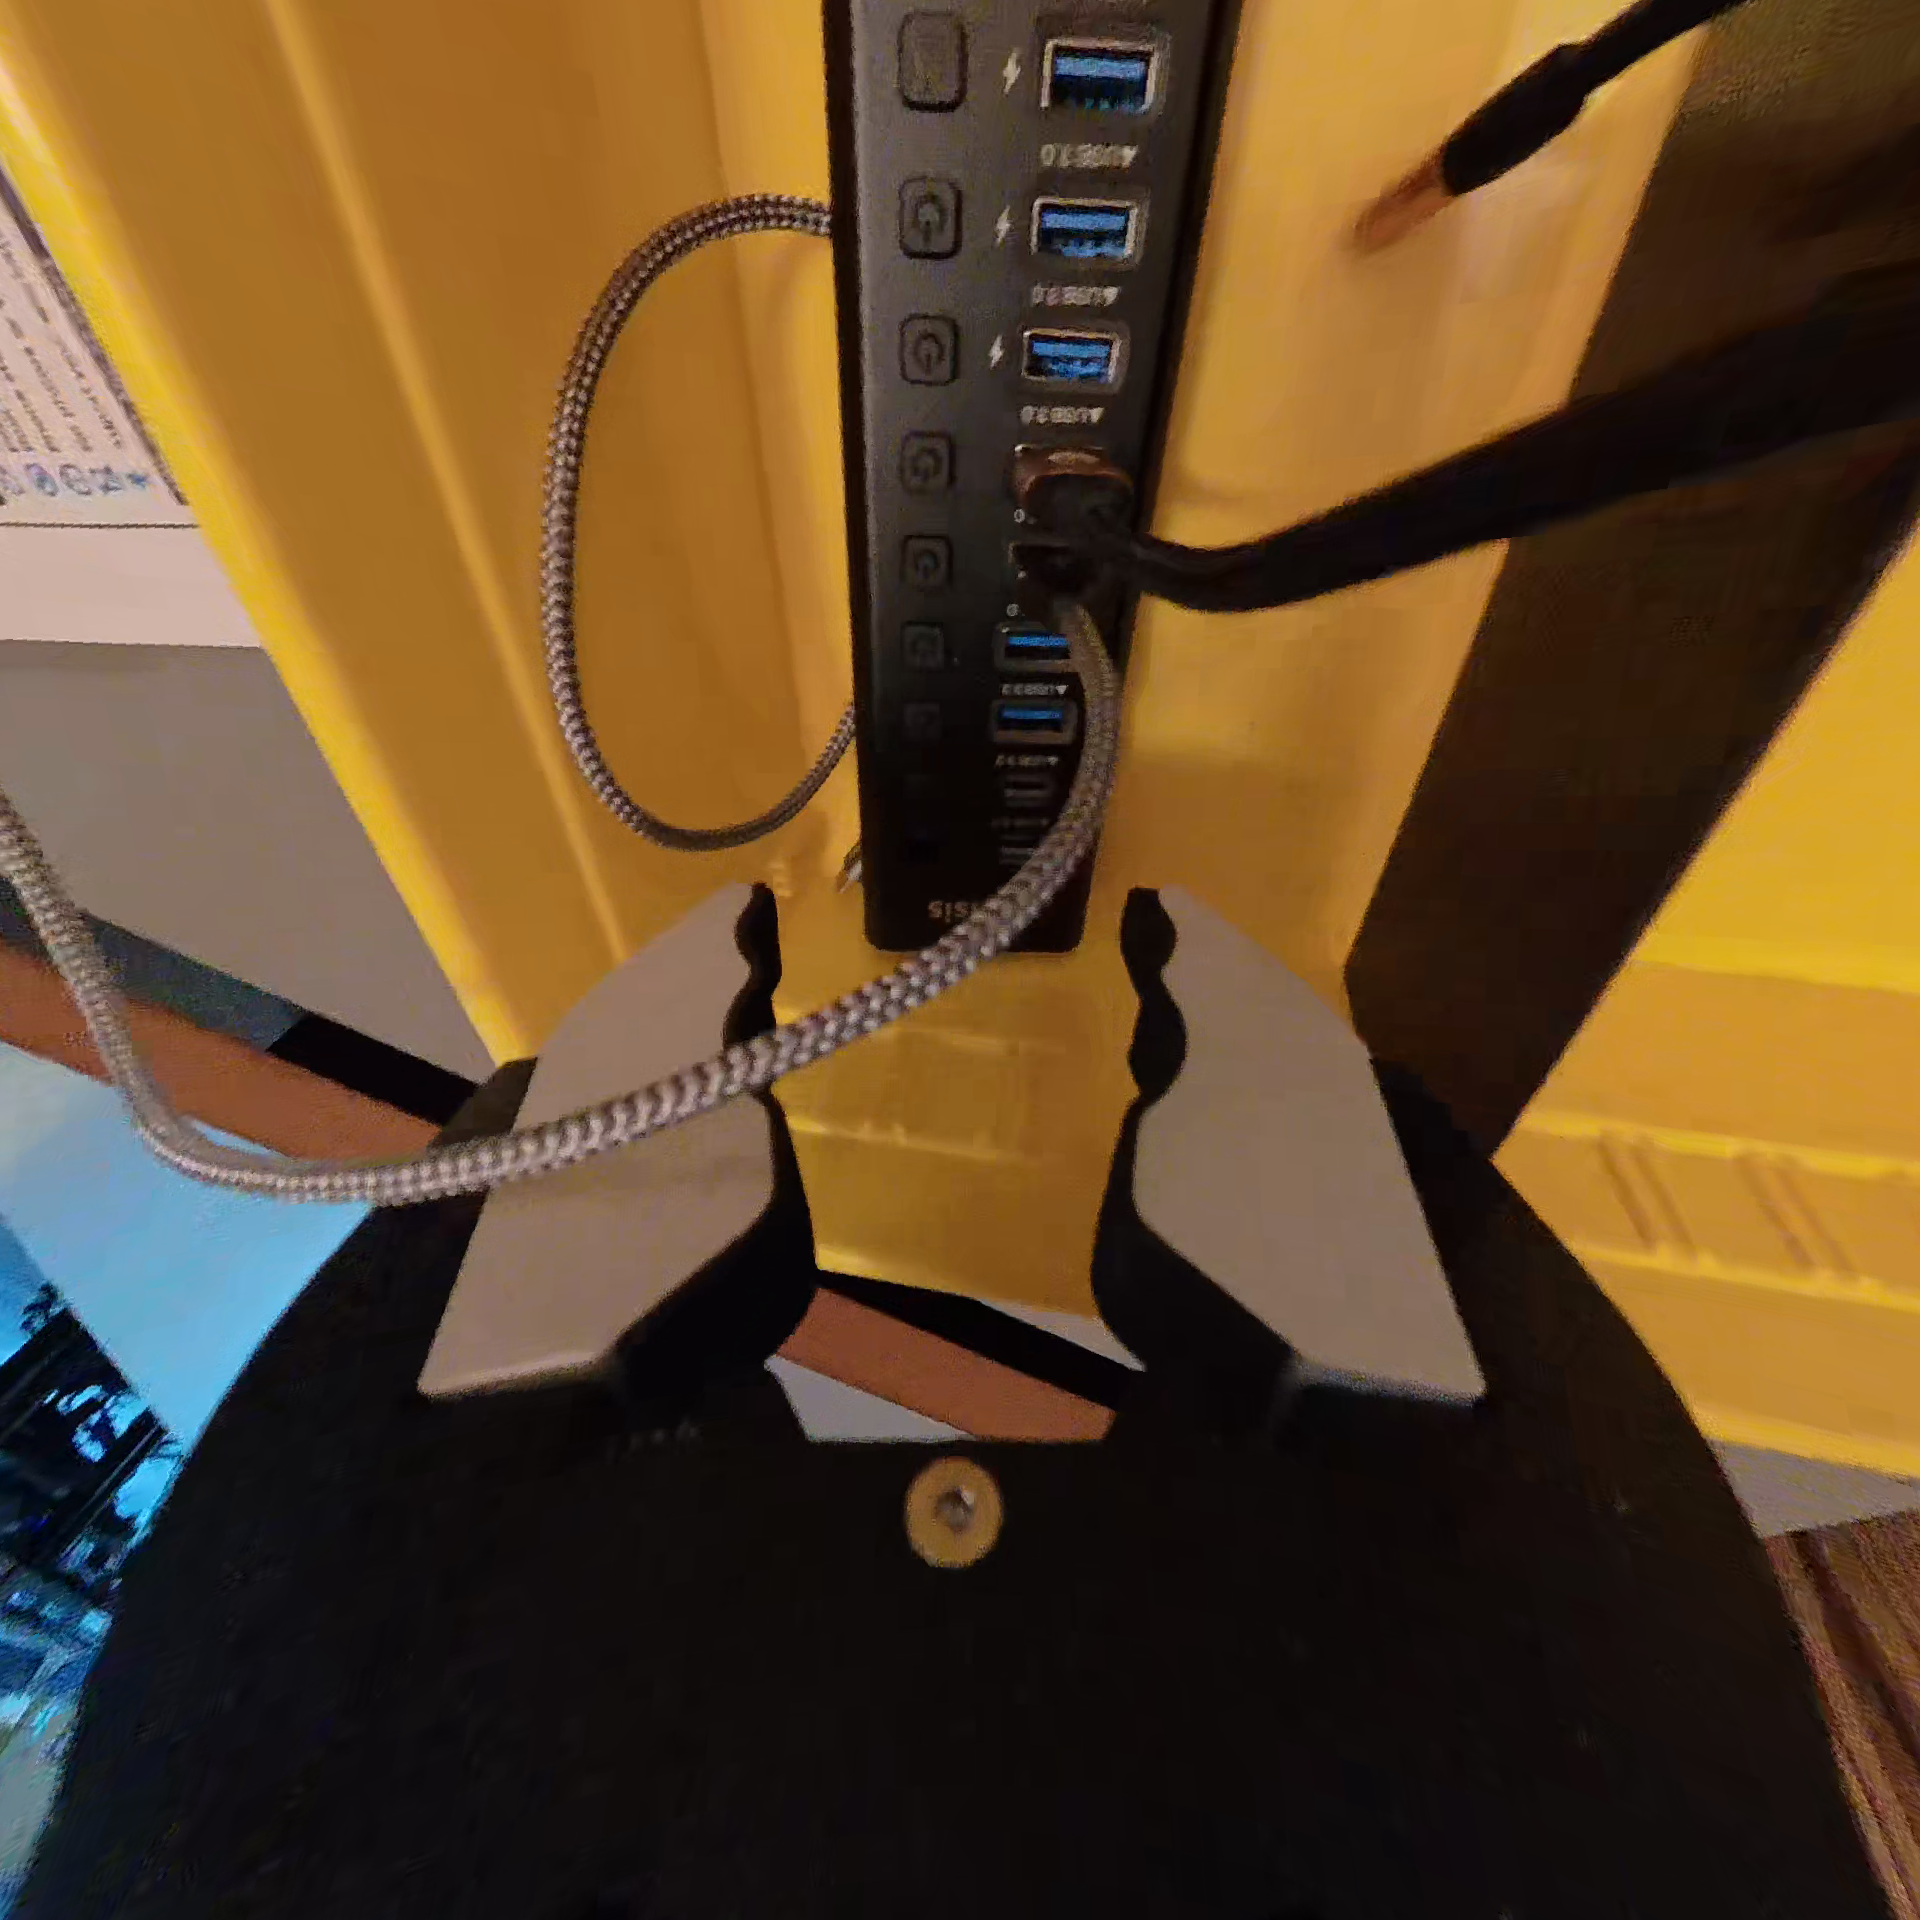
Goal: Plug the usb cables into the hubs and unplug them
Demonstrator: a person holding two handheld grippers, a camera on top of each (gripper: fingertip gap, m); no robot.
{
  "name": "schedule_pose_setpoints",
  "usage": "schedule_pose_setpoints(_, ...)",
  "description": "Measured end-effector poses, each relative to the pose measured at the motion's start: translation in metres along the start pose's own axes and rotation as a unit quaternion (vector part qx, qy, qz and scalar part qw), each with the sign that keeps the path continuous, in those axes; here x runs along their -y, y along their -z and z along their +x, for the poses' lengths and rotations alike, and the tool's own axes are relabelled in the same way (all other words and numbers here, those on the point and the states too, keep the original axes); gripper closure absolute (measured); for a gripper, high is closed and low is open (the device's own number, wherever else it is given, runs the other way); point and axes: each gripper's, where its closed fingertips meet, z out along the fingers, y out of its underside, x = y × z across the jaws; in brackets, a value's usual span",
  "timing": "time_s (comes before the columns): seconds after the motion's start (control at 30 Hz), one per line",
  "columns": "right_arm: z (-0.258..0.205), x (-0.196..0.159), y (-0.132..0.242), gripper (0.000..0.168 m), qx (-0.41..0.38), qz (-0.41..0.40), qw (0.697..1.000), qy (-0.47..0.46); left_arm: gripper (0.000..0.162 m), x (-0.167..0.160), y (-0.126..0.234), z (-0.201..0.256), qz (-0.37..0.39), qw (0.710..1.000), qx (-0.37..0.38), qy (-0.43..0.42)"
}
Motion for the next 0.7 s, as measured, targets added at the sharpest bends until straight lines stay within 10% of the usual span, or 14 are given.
schedule_pose_setpoints(0.4,-0.010,0.003,-0.029,0.118,0.013,0.035,0.999,-0.021,0.084,0.015,-0.048,0.018,-0.046,0.997,-0.053,-0.027)
schedule_pose_setpoints(0.7,-0.021,0.024,-0.071,0.119,0.030,0.057,0.997,-0.032,0.102,0.019,-0.049,0.028,-0.018,0.996,-0.071,-0.060)
